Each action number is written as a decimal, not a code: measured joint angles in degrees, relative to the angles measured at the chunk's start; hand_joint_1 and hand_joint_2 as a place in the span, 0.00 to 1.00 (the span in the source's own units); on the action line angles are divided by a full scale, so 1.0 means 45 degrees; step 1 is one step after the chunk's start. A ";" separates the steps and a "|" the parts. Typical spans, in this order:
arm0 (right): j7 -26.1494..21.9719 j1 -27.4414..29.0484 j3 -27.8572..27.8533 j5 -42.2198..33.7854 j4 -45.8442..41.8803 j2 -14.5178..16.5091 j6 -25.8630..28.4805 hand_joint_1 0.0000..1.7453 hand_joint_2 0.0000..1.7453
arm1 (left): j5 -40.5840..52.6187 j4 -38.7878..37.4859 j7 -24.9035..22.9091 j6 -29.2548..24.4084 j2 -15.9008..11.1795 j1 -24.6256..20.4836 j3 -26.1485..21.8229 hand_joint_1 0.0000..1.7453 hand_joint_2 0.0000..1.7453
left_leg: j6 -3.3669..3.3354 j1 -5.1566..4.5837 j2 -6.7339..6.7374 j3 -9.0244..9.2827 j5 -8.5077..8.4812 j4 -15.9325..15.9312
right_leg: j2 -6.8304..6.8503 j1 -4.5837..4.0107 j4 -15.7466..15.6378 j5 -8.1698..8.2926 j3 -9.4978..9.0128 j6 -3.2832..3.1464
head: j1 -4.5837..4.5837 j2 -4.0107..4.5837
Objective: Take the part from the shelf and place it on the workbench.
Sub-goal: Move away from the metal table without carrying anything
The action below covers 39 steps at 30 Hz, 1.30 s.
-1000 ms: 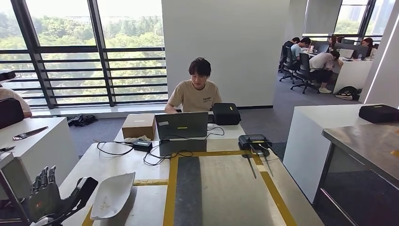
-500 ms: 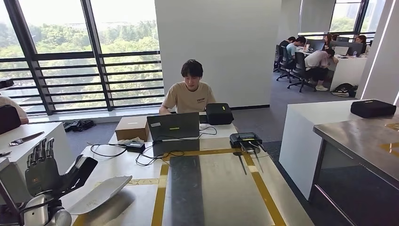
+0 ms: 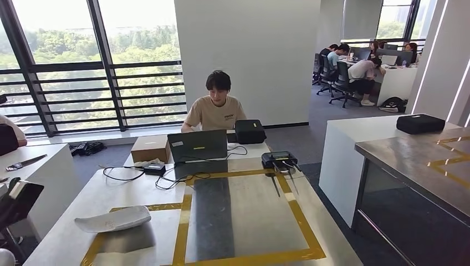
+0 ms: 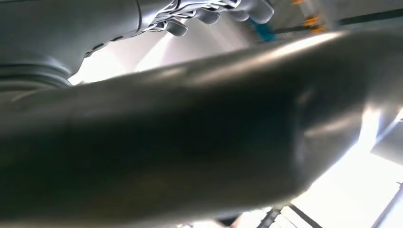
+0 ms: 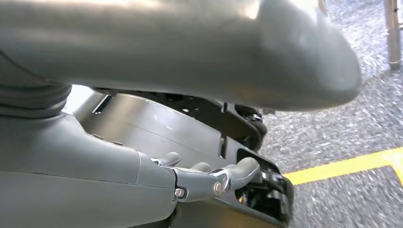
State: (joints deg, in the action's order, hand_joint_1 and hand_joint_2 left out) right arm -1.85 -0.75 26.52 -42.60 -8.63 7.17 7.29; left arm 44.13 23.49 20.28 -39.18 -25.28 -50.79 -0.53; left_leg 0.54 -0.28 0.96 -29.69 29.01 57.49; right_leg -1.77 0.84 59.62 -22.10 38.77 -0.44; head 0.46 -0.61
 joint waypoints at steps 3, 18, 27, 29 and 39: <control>-0.0033 0.0055 -0.0098 -0.0130 0.0000 0.0019 0.0031 0.00 0.00 | -0.3157 0.0127 0.1093 0.0324 -0.0202 0.2398 -0.2149 0.00 0.00 | -0.0208 0.0072 0.0168 -0.0184 -0.0454 -0.0238 | 0.0207 0.0008 0.1227 -0.1510 0.0325 0.0155 | -0.0024 0.0000; -0.0482 -0.0023 -0.0182 0.0379 0.0000 -0.0292 -0.0600 0.00 0.00 | -0.4996 -0.2492 -0.7252 0.3435 0.4210 1.0589 -0.6405 0.00 0.00 | 0.0552 0.0393 -0.0083 -0.2066 -0.0118 0.1275 | 0.0449 -0.0085 -0.0374 -0.1697 -0.1944 -0.0392 | -0.0012 0.0001; 0.0006 -0.0277 0.0472 0.1158 0.0000 -0.0798 -0.0735 0.00 0.00 | -0.4791 -0.2797 -0.6900 0.5381 0.6071 1.0838 -0.7018 0.00 0.00 | 0.0381 0.0308 -0.0216 0.0541 0.0514 0.0426 | 0.0588 -0.0122 -0.0141 -0.0565 -0.0624 -0.0032 | 0.0023 0.0000; 0.0118 -0.0299 0.0581 0.1148 0.0000 -0.0851 -0.0705 0.00 0.00 | -0.4159 -0.2799 -0.6141 0.6363 0.5930 1.0809 -0.6874 0.00 0.00 | 0.0161 0.0206 -0.0247 0.0618 0.0582 0.0019 | 0.0594 -0.0095 -0.0210 -0.0326 -0.0600 0.0144 | 0.0009 0.0000; 0.0326 -0.0342 0.0702 0.0804 0.0005 -0.0929 -0.0206 0.00 0.00 | -0.1168 -0.2832 -0.5905 0.9161 0.5737 0.9274 -0.4676 0.00 0.00 | -0.0328 0.0147 -0.0169 -0.1289 -0.0978 0.0192 | 0.0412 -0.0058 0.2502 -0.2164 -0.0781 0.0433 | -0.0098 0.0000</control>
State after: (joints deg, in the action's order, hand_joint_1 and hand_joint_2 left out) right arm -0.38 -2.29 29.68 -38.99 -8.61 2.99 6.36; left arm 38.88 10.74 -6.30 2.05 0.54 -9.06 -21.57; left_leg -0.94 0.38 0.20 -35.49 24.61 58.35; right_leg 0.08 0.58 70.88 -31.84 35.26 1.51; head 0.02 -0.61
